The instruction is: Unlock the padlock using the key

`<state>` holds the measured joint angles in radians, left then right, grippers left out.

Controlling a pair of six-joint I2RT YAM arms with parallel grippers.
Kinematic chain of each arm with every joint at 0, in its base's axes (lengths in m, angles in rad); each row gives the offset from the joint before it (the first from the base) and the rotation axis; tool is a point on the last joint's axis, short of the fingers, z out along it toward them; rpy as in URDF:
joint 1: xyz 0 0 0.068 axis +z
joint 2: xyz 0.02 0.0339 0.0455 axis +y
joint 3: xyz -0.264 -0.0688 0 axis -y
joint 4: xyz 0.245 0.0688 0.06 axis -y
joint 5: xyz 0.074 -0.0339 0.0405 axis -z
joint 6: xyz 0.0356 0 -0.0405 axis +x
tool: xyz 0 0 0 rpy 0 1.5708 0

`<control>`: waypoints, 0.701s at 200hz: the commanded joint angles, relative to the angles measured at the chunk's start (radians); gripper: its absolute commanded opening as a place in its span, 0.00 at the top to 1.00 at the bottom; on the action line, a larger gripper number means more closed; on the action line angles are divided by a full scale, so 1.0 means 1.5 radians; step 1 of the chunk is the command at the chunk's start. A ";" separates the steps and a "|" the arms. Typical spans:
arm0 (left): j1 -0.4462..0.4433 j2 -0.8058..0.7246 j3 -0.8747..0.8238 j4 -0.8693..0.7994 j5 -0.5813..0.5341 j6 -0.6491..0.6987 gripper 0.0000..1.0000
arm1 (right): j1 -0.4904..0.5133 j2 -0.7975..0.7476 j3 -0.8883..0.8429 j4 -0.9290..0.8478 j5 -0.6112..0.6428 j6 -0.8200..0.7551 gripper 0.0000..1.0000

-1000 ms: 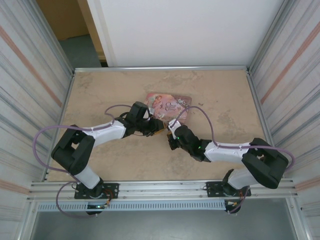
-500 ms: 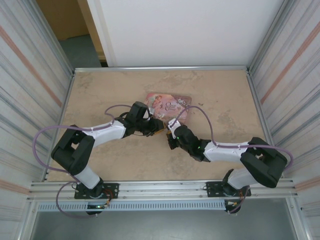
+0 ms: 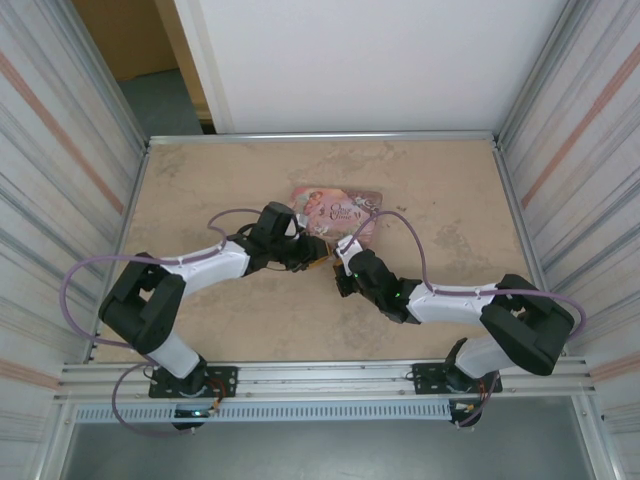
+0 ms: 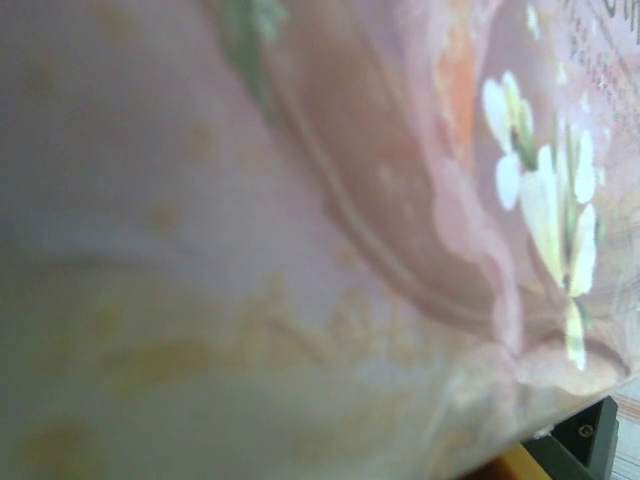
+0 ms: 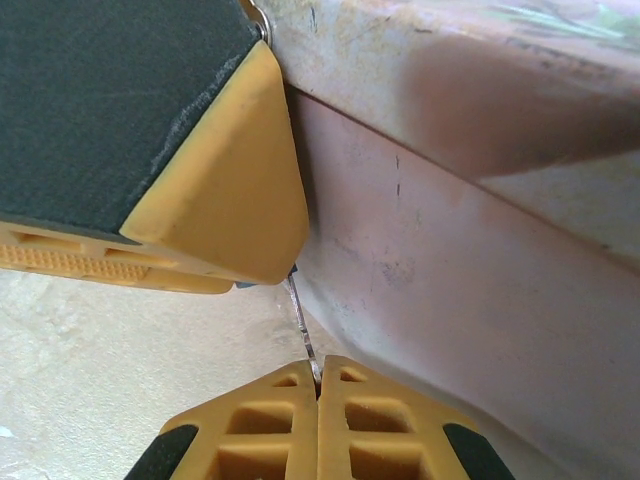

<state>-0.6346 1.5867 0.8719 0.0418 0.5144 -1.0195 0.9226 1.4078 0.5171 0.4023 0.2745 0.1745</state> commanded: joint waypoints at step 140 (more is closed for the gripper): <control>0.002 -0.026 0.038 -0.002 0.039 -0.007 0.95 | 0.014 -0.041 -0.033 0.008 0.039 0.005 1.00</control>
<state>-0.6346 1.5837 0.8810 0.0216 0.5236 -1.0229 0.9310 1.3750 0.4828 0.4221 0.3016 0.1741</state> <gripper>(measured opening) 0.237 0.043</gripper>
